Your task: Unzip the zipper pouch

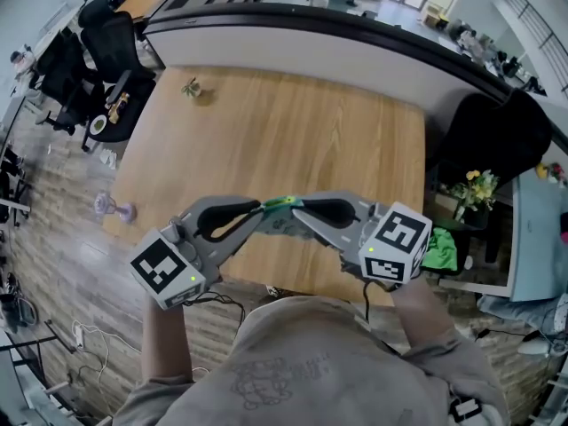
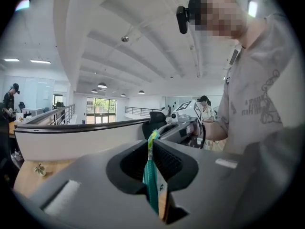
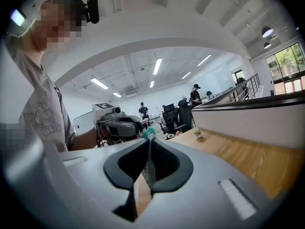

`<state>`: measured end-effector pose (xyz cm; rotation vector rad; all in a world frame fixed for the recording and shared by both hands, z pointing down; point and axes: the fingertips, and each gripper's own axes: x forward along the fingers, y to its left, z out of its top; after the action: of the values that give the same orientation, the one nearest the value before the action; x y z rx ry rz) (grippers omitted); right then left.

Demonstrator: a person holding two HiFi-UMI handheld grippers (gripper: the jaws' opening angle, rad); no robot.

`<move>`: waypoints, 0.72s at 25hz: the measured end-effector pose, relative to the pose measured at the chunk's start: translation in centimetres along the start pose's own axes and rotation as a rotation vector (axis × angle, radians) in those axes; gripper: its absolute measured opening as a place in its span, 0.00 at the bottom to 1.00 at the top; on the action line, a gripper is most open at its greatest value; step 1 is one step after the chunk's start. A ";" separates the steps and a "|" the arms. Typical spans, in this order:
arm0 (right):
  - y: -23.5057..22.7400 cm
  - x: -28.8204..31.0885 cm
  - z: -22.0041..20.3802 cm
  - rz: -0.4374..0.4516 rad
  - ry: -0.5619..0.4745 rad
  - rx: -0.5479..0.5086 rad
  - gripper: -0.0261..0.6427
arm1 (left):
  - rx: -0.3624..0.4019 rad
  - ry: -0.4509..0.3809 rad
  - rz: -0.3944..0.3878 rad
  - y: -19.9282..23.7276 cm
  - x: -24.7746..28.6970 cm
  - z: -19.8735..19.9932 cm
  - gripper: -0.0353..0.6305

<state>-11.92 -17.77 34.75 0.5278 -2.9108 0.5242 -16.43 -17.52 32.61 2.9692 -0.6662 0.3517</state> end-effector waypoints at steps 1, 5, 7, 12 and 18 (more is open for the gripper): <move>-0.2 -0.1 0.0 -0.004 0.000 0.000 0.08 | -0.013 0.002 0.013 0.3 -0.3 -0.2 0.10; -1.4 -0.5 0.2 -0.041 -0.008 0.005 0.08 | -0.039 0.025 0.065 1.2 -1.3 -1.4 0.10; -2.1 -1.0 0.1 -0.061 -0.010 0.016 0.08 | -0.052 0.036 0.102 1.9 -2.1 -2.1 0.09; -4.1 -2.9 0.0 -0.124 -0.024 0.048 0.08 | -0.091 0.047 0.179 3.1 -4.2 -3.3 0.06; -4.3 -3.1 -0.3 -0.130 -0.023 0.057 0.08 | -0.121 0.050 0.210 3.4 -5.2 -4.3 0.06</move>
<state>-7.40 -20.45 35.80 0.7299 -2.8645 0.5875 -23.35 -17.88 35.66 2.7737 -0.9603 0.3834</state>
